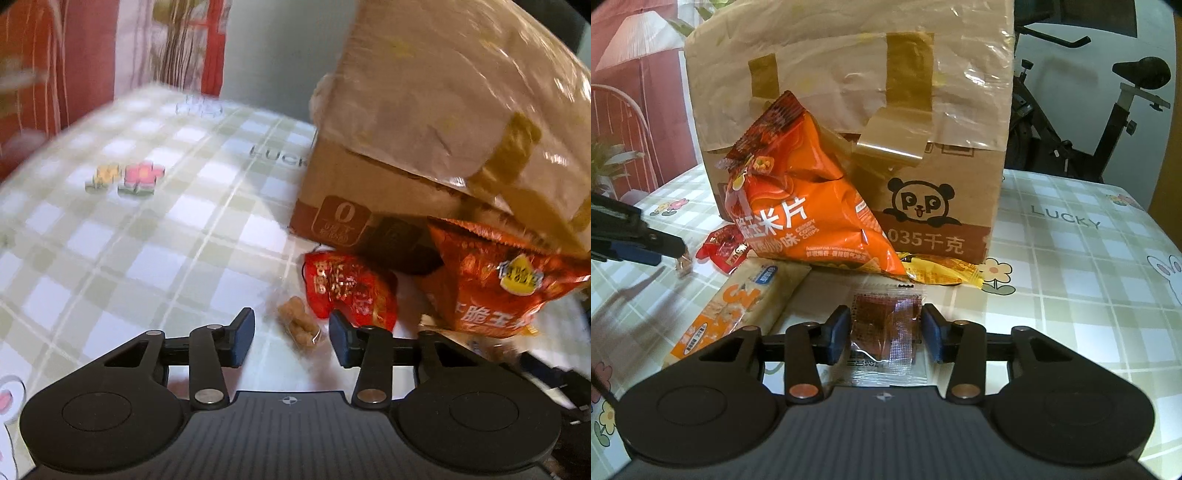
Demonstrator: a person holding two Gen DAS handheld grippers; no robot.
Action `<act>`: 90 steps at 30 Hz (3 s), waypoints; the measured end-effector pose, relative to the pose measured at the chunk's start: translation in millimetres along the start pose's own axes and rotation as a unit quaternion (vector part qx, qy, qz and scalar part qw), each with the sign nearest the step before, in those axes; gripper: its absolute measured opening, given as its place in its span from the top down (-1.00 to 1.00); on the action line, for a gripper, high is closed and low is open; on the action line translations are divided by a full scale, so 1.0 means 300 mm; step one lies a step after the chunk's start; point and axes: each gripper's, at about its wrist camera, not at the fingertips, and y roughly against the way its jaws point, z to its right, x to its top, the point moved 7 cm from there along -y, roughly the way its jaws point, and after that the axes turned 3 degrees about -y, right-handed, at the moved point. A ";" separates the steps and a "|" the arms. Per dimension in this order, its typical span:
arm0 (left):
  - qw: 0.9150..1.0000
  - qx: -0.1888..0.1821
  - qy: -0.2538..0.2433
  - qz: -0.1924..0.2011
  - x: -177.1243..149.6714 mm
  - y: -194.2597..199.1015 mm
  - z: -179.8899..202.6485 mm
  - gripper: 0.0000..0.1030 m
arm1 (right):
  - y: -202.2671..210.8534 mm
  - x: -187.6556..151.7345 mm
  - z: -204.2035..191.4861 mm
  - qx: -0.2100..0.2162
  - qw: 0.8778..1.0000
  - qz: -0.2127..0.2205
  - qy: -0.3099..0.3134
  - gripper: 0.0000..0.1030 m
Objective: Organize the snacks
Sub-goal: 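Grasp the brown jerky packet with the right tool while the left tool grasps the peanut packet, then lift both small packets and carry them over the lined box, then lower both packets into the box and open both tools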
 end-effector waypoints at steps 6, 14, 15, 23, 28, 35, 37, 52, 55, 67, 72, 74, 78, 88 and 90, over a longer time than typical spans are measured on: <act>0.999 0.021 -0.036 0.013 -0.009 -0.001 0.007 0.61 | -0.002 0.003 -0.007 -0.002 1.000 0.000 0.002 0.12; 1.000 -0.006 -0.020 0.013 -0.053 0.044 -0.027 0.62 | -0.002 0.004 -0.009 -0.002 1.000 -0.001 0.000 0.12; 1.000 -0.006 -0.020 0.012 -0.056 0.047 -0.027 0.62 | -0.002 0.004 -0.009 -0.001 1.000 -0.001 0.000 0.12; 0.999 -0.018 -0.031 0.026 -0.053 0.096 -0.016 0.62 | -0.001 0.004 -0.013 0.000 1.000 -0.001 -0.005 0.12; 0.998 -0.030 -0.039 0.043 -0.044 0.141 -0.005 0.62 | 0.033 0.003 -0.010 0.003 1.000 0.005 -0.022 0.14; 0.994 -0.038 -0.055 0.084 0.006 0.221 0.011 0.62 | 0.118 0.044 -0.023 0.006 0.999 0.039 -0.015 0.14; 0.992 -0.041 -0.065 0.104 0.028 0.256 0.023 0.62 | 0.150 0.066 -0.023 0.005 0.998 0.056 -0.013 0.14; 0.974 -0.078 -0.099 0.188 0.149 0.420 0.118 0.62 | 0.357 0.250 -0.010 0.002 0.985 0.170 0.010 0.14; 0.969 -0.089 -0.105 0.203 0.185 0.453 0.139 0.62 | 0.385 0.290 -0.015 0.006 0.982 0.190 0.017 0.14; 0.950 -0.139 -0.116 0.254 0.511 0.457 0.331 0.61 | 0.387 0.604 -0.031 0.033 0.964 0.260 0.035 0.14; 0.959 -0.155 -0.105 0.212 0.617 0.325 0.404 0.61 | 0.243 0.748 -0.015 0.023 0.971 0.232 0.049 0.14; 0.962 -0.154 -0.111 0.197 0.630 0.274 0.424 0.61 | 0.172 0.778 -0.001 0.020 0.978 0.203 0.046 0.14; 0.966 -0.155 -0.124 0.169 0.625 0.195 0.446 0.59 | 0.084 0.783 0.029 0.004 0.986 0.162 0.038 0.14; 0.964 -0.137 -0.143 0.179 0.591 0.238 0.388 0.10 | 0.091 0.733 0.080 -0.005 0.990 0.139 0.014 0.02; 0.963 -0.132 -0.147 0.185 0.585 0.264 0.377 0.05 | 0.112 0.723 0.085 -0.001 0.990 0.141 0.010 0.02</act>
